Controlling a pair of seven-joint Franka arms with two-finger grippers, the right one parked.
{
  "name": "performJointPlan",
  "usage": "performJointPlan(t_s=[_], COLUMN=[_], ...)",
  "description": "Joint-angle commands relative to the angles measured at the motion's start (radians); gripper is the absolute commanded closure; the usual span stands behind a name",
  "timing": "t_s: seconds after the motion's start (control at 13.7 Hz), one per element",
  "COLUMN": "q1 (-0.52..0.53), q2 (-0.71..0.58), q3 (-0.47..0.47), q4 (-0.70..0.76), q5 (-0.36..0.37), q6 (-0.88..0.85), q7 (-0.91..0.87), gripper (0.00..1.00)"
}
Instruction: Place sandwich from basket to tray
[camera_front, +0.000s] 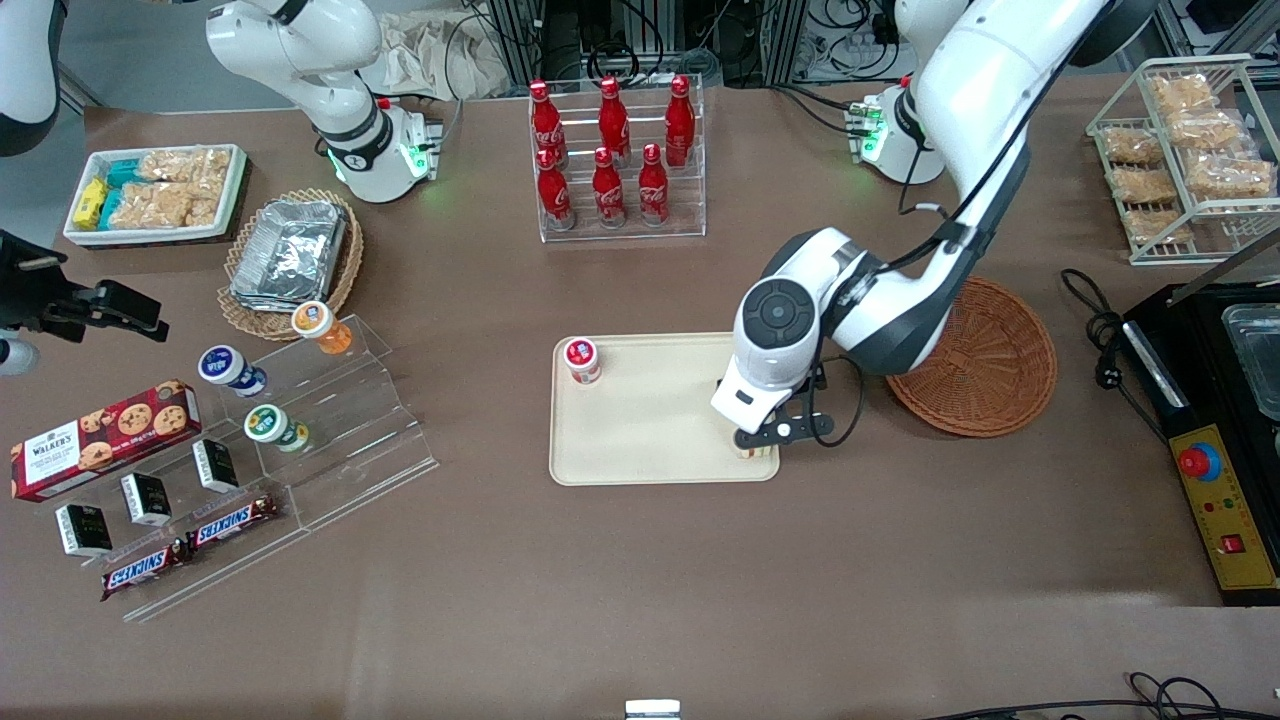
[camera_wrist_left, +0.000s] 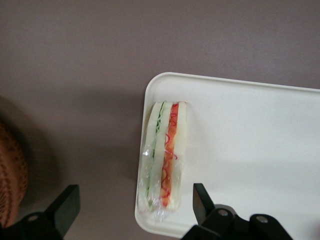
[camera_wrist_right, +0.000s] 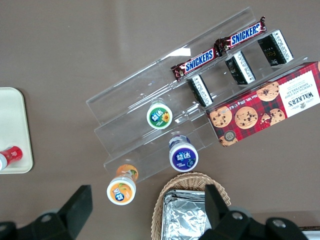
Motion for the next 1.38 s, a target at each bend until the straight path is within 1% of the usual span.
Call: performJointPlan(t_s=[0.0,0.15,0.44,0.51,0.58,0.66,0.8,0.87,1.02,1.09,1.31], q1=[0.051,0.095,0.232,0.272,0.309,0.315,0.289,0.286,0.283,0.283,0.281], q2=[-0.072,-0.120,-0.198,-0.229,-0.252,-0.272,-0.318,-0.339,-0.385,-0.405,-0.456], q3=[-0.001,0.002,-0.001,0.002,0.005,0.026,0.121,0.161,0.258,0.299,0.381], q4=[0.006,0.007,0.006,-0.005,-0.007,-0.007,-0.007,-0.007,-0.008,-0.007,-0.008], q5=[-0.050,-0.083,-0.091,-0.109,-0.143,-0.154,-0.160,-0.180,-0.256,-0.280,-0.283], q6=[-0.078,-0.136,-0.241,-0.242,-0.250,-0.262,-0.302,-0.311,-0.319,-0.324,-0.325], q7=[0.104,0.205,0.443,0.506,0.569,0.616,0.690,0.744,0.859,0.899,0.986], gripper=[0.00,0.00,0.00,0.00,0.00,0.00,0.00,0.00,0.00,0.00,0.00])
